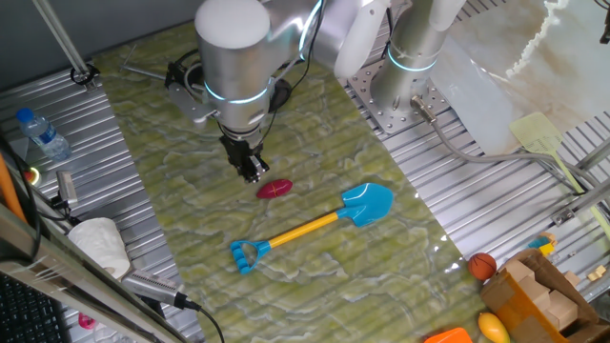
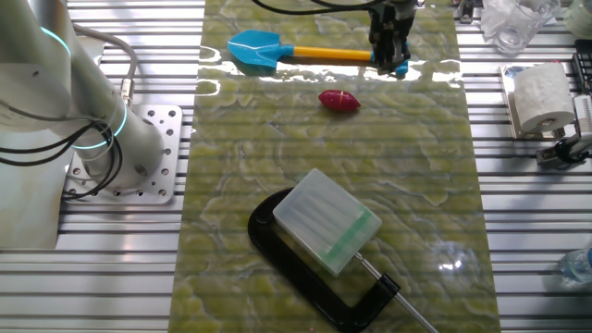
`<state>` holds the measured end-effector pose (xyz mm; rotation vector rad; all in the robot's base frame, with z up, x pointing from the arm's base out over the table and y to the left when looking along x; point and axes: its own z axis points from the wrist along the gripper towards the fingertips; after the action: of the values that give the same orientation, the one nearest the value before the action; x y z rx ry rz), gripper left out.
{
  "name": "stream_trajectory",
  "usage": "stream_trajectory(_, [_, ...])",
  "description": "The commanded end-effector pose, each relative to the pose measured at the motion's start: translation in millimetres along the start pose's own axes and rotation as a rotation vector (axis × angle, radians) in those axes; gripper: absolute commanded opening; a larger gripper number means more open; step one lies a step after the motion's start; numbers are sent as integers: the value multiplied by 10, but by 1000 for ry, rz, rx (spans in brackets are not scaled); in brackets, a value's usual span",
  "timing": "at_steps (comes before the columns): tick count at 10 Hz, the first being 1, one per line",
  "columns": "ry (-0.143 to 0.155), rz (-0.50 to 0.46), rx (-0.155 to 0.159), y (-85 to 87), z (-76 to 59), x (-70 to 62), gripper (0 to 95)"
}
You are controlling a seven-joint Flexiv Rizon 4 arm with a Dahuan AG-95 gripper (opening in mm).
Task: Use a shovel to scoop up an object
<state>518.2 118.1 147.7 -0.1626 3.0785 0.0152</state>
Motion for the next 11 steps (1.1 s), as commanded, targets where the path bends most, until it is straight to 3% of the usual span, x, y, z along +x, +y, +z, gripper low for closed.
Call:
stream_trajectory(1, [0, 69, -6, 0, 5, -4, 190])
stream_trajectory(3, [3, 86, -3, 0, 5, -4, 190])
stream_trajectory(4, [4, 97, 14, 0, 5, -4, 190])
stream_trajectory(6, [3, 25, 18, 0, 5, -4, 190])
stream_trajectory(7, [1, -59, 28, 0, 5, -4, 190])
stream_trajectory(8, [1, -153, 29, 0, 5, -4, 380])
stream_trajectory(9, [2, -239, 28, 0, 5, -4, 190])
stream_trajectory(10, [6, -230, 30, 0, 5, -4, 190])
stream_trajectory(11, [18, -53, 35, 0, 5, -4, 0])
